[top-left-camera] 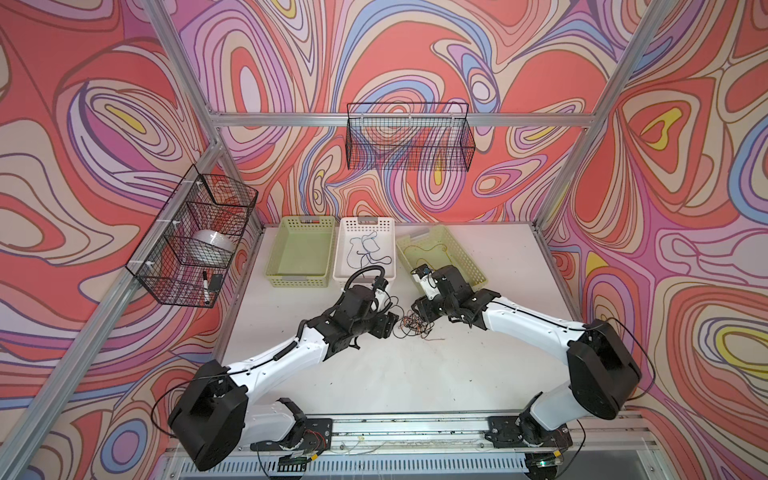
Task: Untangle the cables
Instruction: 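Move both grippers down to the black-and-orange tangle on the table, then grasp a black wire with the left gripper while the right gripper pins the tangle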
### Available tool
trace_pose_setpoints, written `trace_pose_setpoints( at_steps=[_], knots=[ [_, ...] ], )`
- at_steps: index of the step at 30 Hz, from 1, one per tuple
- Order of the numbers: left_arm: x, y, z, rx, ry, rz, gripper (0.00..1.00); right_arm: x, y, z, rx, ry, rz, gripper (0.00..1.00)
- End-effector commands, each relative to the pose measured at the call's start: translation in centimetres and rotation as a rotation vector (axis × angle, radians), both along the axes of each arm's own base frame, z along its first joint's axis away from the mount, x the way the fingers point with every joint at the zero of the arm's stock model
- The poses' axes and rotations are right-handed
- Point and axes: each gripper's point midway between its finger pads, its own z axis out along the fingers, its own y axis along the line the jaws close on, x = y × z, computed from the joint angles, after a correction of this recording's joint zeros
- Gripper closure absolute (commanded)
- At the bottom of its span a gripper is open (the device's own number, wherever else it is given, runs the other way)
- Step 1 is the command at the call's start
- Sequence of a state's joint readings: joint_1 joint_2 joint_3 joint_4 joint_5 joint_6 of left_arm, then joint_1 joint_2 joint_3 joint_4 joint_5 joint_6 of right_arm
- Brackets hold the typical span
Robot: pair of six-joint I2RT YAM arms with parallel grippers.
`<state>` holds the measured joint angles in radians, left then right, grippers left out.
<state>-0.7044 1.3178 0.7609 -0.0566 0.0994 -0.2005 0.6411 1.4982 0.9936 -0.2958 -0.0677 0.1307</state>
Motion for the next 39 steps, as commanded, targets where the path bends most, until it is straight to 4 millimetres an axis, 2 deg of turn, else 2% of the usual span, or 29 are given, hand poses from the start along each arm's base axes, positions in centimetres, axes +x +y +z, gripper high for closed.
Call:
trace_pose_setpoints(
  at_steps=[1, 5, 10, 14, 20, 23, 26, 30, 32, 35, 39],
  knots=[
    [0.9, -2.6, 0.2, 0.038, -0.027, -0.09, 0.29, 1.4, -2.1, 4.1, 0.035, -0.109, -0.137, 0.48],
    [2.7, -5.3, -0.6, 0.032, -0.005, -0.128, 0.31, 1.3, -5.9, 4.9, -0.07, -0.153, -0.265, 0.61],
    [3.9, -7.3, -2.5, 0.059, 0.069, -0.16, 0.35, -0.2, -8.2, 5.4, -0.069, -0.165, -0.318, 0.63],
    [4.2, -7.8, -3.9, 0.075, 0.115, -0.16, 0.36, -1.3, -8.7, 5.6, -0.041, -0.163, -0.326, 0.63],
    [4.1, -7.5, -5.8, 0.119, 0.177, -0.141, 0.42, -2.4, -9.1, 5.1, -0.022, -0.146, -0.32, 0.63],
    [3.8, -7.7, -6.1, 0.107, 0.193, -0.151, 0.51, -2.7, -9.0, 5.0, -0.005, -0.146, -0.31, 0.63],
    [3.5, -7.9, -6.2, 0.099, 0.208, -0.164, 0.67, -2.9, -8.7, 4.7, 0.006, -0.136, -0.292, 0.63],
    [3.1, -8.3, -5.2, 0.063, 0.205, -0.19, 0.9, -3.2, -8.2, 4.3, 0.024, -0.123, -0.268, 0.62],
    [3.1, -8.2, -4.1, 0.05, 0.187, -0.184, 1.0, -3.4, -7.5, 3.7, 0.044, -0.107, -0.235, 0.58],
    [3.0, -7.9, -1.5, 0.017, 0.136, -0.167, 1.0, -3.9, -5.9, 2.7, 0.101, -0.065, -0.172, 0.49],
    [2.3, -7.5, 2.5, -0.039, 0.062, -0.145, 1.0, -4.1, -4.5, 2.2, 0.185, -0.046, -0.143, 0.43]
  ],
)
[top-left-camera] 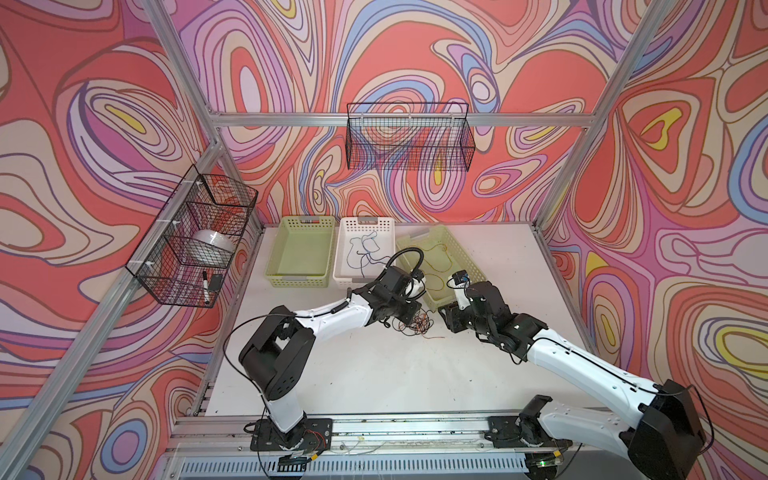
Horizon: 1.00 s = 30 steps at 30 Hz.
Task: Untangle the cables
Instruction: 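Grasp a black wire with the left gripper while the right gripper pins the tangle, then carry the black wire with the left gripper to the far pale green basket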
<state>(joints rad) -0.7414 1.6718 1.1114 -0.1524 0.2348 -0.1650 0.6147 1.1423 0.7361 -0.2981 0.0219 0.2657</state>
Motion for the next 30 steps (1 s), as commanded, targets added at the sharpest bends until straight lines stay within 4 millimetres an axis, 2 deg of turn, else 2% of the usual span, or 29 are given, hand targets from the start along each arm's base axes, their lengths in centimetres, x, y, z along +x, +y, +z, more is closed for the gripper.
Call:
trace_pose_setpoints(
  at_steps=[1, 7, 10, 12, 15, 19, 21, 25, 30],
  knots=[
    [-1.0, 0.3, 4.5, -0.071, -0.065, 0.017, 1.0, 0.0, 2.0, 0.5, 0.125, -0.013, 0.054, 0.42],
    [-2.9, 0.4, 8.0, -0.106, -0.113, 0.004, 1.0, 0.6, 4.1, 1.9, 0.264, -0.044, 0.09, 0.37],
    [-3.2, 0.2, 9.7, -0.12, -0.141, -0.004, 1.0, 1.2, 5.7, 2.7, 0.33, -0.042, 0.125, 0.36],
    [-3.2, 0.0, 11.2, -0.129, -0.167, -0.008, 1.0, 1.9, 6.2, 2.4, 0.345, -0.021, 0.102, 0.36],
    [-3.3, 0.2, 14.4, -0.139, -0.234, -0.009, 1.0, 2.9, 6.2, 0.4, 0.309, 0.034, 0.055, 0.38],
    [-3.4, 0.1, 20.3, -0.219, -0.34, -0.027, 1.0, 3.2, 6.5, -2.4, 0.305, 0.08, 0.04, 0.41],
    [-3.5, -0.2, 22.4, -0.246, -0.362, -0.042, 1.0, 3.4, 7.1, -3.1, 0.301, 0.09, 0.064, 0.44],
    [-3.5, -0.3, 25.5, -0.257, -0.409, -0.062, 1.0, 3.9, 7.8, -5.4, 0.265, 0.138, 0.079, 0.52],
    [-2.7, 0.3, 29.6, -0.23, -0.514, -0.05, 1.0, 3.9, 7.9, -8.5, 0.222, 0.196, 0.082, 0.66]
  ],
)
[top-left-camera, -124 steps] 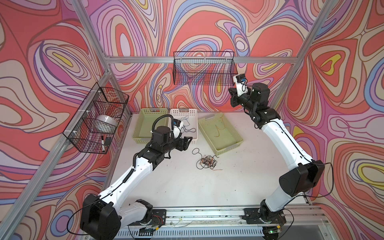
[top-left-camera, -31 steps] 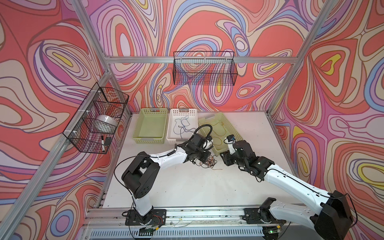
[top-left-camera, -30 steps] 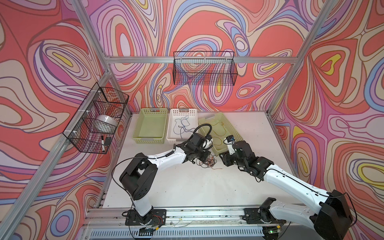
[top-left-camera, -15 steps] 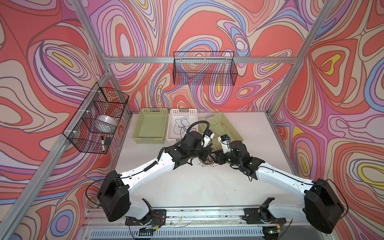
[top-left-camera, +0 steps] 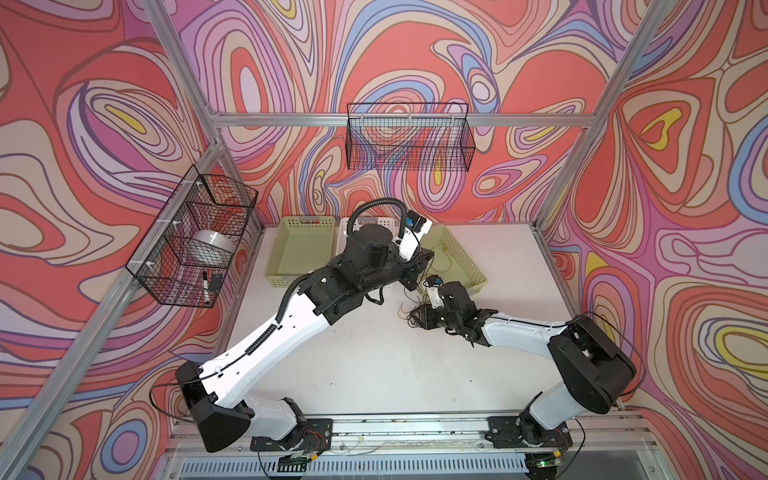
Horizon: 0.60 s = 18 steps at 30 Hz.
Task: Untangle the cables
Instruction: 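Carry the black wire with the left gripper to the far pale green basket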
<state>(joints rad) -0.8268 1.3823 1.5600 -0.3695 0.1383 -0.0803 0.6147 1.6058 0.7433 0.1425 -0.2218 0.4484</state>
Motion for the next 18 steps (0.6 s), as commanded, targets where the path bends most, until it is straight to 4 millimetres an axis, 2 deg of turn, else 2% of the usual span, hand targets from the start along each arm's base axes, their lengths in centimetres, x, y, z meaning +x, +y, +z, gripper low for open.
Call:
trace_pose_setpoints(
  at_steps=[1, 3, 7, 11, 18],
  knots=[
    [0.4, 0.6, 2.0, 0.062, -0.073, 0.024, 1.0, 0.5, 0.5, -0.8, -0.007, 0.002, 0.023, 0.68],
    [0.8, 1.2, 4.0, 0.077, -0.121, 0.049, 1.0, 0.3, 0.3, -1.7, -0.027, 0.016, 0.029, 0.7],
    [1.5, 2.4, 7.2, 0.076, -0.18, 0.085, 1.0, -0.3, -0.3, -3.2, -0.059, 0.027, 0.032, 0.7],
    [2.0, 3.7, 10.2, 0.043, -0.228, 0.11, 1.0, -0.7, -0.5, -4.0, -0.065, 0.032, 0.044, 0.65],
    [2.5, 6.0, 14.2, -0.012, -0.303, 0.15, 1.0, -1.5, -1.1, -5.4, -0.089, 0.041, 0.052, 0.52]
  ],
)
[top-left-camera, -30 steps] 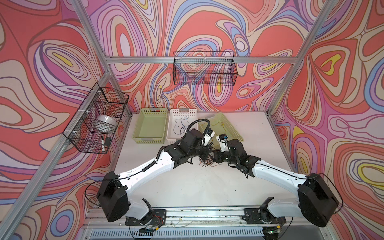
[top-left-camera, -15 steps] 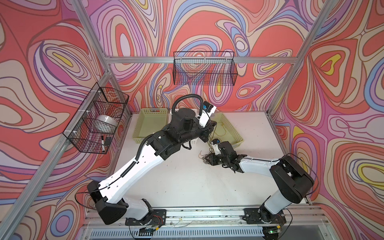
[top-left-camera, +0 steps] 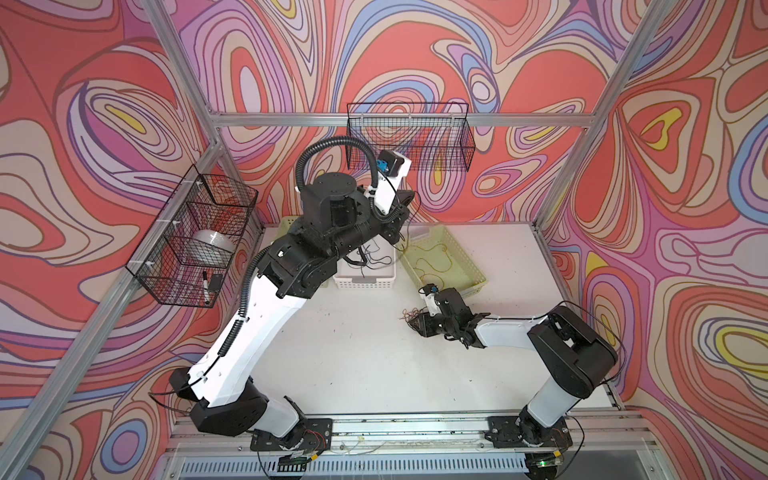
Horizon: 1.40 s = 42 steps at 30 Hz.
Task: Untangle the cables
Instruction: 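Carry the black wire with the left gripper to the far pale green basket, then open the left gripper to drop the black wire into that basket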
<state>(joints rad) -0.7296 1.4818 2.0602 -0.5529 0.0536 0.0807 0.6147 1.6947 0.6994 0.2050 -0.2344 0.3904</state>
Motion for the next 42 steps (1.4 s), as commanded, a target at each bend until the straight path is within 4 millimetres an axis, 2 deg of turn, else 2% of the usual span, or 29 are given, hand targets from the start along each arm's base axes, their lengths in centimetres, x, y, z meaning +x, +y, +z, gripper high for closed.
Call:
trace_pose_setpoints(
  at_steps=[1, 4, 10, 15, 19, 21, 23, 28, 35, 39, 42],
  knots=[
    [0.0, 0.8, 0.9, 0.024, -0.029, 0.005, 1.0, -0.6, -0.8, -1.3, -0.029, 0.008, 0.007, 0.51],
    [0.4, 1.5, 1.2, 0.044, -0.044, 0.031, 1.0, -0.7, -0.8, -0.5, -0.029, -0.021, 0.023, 0.48],
    [2.9, 4.1, -0.3, 0.078, -0.001, 0.133, 1.0, -0.5, -0.9, 3.5, -0.034, -0.117, 0.066, 0.44],
    [5.9, 6.5, -3.1, 0.096, 0.062, 0.22, 1.0, -0.8, -1.2, 7.3, -0.017, -0.188, 0.081, 0.38],
    [8.3, 8.5, -5.4, 0.098, 0.12, 0.29, 1.0, -1.0, -1.4, 9.2, -0.015, -0.214, 0.081, 0.36],
    [9.6, 9.9, -6.6, 0.101, 0.142, 0.338, 1.0, -1.1, -1.4, 9.9, -0.007, -0.22, 0.083, 0.36],
    [11.1, 12.1, -8.1, 0.094, 0.18, 0.4, 1.0, -1.1, -1.4, 10.6, 0.003, -0.224, 0.082, 0.36],
    [14.4, 17.4, -12.3, 0.083, 0.287, 0.552, 1.0, -1.4, -0.9, 11.5, 0.024, -0.211, 0.097, 0.38],
    [18.5, 23.5, -16.4, 0.059, 0.34, 0.708, 1.0, -1.4, -1.3, 11.5, 0.037, -0.188, 0.055, 0.42],
    [20.7, 25.5, -19.5, 0.077, 0.385, 0.743, 1.0, -1.4, -2.2, 10.6, 0.01, -0.173, 0.012, 0.43],
    [22.2, 27.1, -23.1, 0.094, 0.443, 0.797, 1.0, -1.0, -3.3, 9.5, -0.056, -0.147, -0.041, 0.45]
  ],
)
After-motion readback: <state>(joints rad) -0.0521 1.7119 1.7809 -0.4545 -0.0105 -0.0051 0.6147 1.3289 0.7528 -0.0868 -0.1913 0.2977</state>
